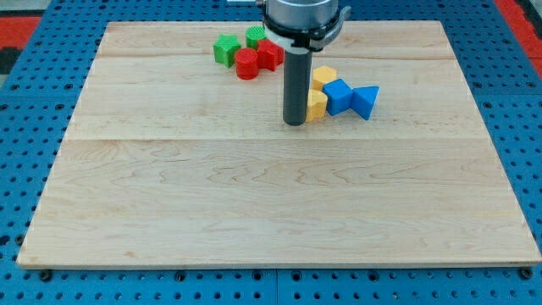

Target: Move your arm to the top of the board

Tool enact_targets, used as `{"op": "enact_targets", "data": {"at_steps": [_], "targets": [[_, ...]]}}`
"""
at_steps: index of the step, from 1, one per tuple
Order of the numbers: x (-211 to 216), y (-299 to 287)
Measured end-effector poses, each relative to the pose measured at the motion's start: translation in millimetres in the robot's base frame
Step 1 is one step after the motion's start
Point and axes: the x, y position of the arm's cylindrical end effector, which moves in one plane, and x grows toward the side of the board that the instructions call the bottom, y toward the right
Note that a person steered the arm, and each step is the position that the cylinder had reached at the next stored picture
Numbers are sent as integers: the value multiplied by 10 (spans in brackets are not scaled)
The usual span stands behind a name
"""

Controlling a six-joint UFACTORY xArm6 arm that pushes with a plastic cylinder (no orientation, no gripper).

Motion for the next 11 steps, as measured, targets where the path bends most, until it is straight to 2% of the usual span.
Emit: {"op": "enact_targets", "data": {"at_steps": [2,3,5,6,9,10,11], "targets": [[-269,507],[-159,505],[192,1260],[175,1602],[-560,1833],[-1433,2109],[-1714,1837]]}}
